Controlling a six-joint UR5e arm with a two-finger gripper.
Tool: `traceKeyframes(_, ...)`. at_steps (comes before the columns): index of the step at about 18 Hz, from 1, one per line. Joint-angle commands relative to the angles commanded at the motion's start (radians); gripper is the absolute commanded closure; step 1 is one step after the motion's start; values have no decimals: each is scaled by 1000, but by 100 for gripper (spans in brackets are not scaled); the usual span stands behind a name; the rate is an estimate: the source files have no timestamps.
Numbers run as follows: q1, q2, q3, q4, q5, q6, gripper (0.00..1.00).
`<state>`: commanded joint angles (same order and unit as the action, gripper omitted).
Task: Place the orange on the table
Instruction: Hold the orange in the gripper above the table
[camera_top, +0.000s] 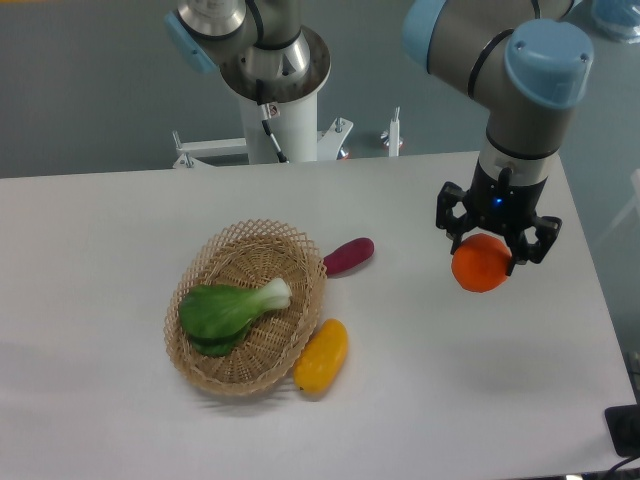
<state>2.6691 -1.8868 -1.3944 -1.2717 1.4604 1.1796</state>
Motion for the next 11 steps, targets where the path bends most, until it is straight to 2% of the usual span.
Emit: traceKeyframes(11, -6, -9, -20, 18, 5, -3, 40)
